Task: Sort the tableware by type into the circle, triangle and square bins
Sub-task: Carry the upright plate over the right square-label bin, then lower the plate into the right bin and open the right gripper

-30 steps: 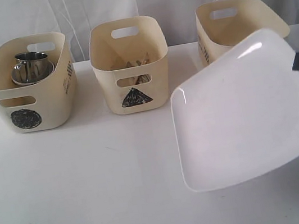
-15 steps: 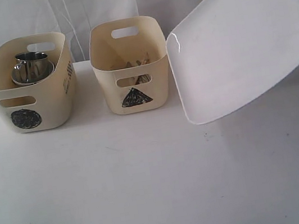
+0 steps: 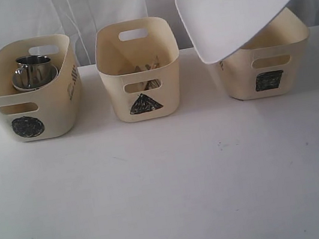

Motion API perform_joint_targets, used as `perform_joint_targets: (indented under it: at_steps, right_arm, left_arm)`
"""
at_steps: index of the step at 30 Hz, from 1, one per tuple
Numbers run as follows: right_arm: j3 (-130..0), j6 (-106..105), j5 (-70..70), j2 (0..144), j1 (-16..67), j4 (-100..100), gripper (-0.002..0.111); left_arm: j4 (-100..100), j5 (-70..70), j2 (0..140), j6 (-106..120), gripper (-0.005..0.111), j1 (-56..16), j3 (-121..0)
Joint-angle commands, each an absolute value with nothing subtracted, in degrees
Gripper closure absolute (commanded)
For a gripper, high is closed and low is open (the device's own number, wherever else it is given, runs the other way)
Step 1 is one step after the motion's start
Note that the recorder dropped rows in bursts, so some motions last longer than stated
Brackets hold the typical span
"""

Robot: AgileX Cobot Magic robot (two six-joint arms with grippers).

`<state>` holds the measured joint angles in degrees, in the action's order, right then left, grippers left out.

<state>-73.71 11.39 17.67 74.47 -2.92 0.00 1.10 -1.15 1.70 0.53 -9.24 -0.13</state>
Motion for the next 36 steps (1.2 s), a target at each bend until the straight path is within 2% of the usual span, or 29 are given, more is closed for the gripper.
perform_joint_targets:
  at_steps: [1,13,36]
  right_arm:
    - [-78.22,11.63,12.91,77.31,-5.18,-1.25,0.108]
    - [-86.95,11.63,11.43,86.01,-9.31,-3.69,0.108]
    - [-94.85,11.5,7.64,99.57,-14.65,-5.12,0.108]
  left_arm:
    - [0.97,-1.15,1.31,0.0,0.078,-9.27,0.0]
    - [0.97,-1.15,1.31,0.0,0.078,-9.27,0.0]
    - [0.97,-1.15,1.31,0.0,0.078,-9.27,0.0]
